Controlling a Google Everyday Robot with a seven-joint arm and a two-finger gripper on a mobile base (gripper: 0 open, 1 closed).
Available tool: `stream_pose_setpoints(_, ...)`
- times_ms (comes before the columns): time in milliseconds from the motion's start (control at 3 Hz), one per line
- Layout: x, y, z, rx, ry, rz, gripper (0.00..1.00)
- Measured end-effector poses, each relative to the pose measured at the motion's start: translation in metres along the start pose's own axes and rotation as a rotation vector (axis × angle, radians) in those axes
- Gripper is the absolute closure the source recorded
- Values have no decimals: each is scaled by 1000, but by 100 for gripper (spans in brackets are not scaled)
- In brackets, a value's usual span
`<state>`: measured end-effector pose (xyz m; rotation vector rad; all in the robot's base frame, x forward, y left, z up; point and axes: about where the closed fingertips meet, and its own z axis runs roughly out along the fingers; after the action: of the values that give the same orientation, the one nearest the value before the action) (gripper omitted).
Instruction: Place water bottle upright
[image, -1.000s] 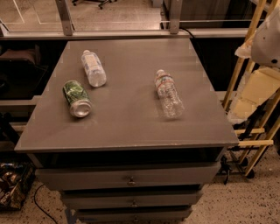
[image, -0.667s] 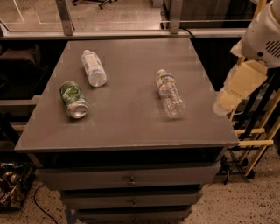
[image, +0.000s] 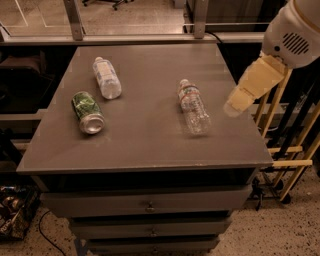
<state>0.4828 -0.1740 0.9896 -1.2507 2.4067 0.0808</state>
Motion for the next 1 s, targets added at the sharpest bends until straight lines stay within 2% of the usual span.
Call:
stream_pose_setpoints(333,-3,-3,13,-50,-15,49,0)
stream_pose_setpoints(667,-22,-5,37,-95,-43,124,0)
stream_pose_setpoints(1000,-44,-9,58,-115,-42,174,0)
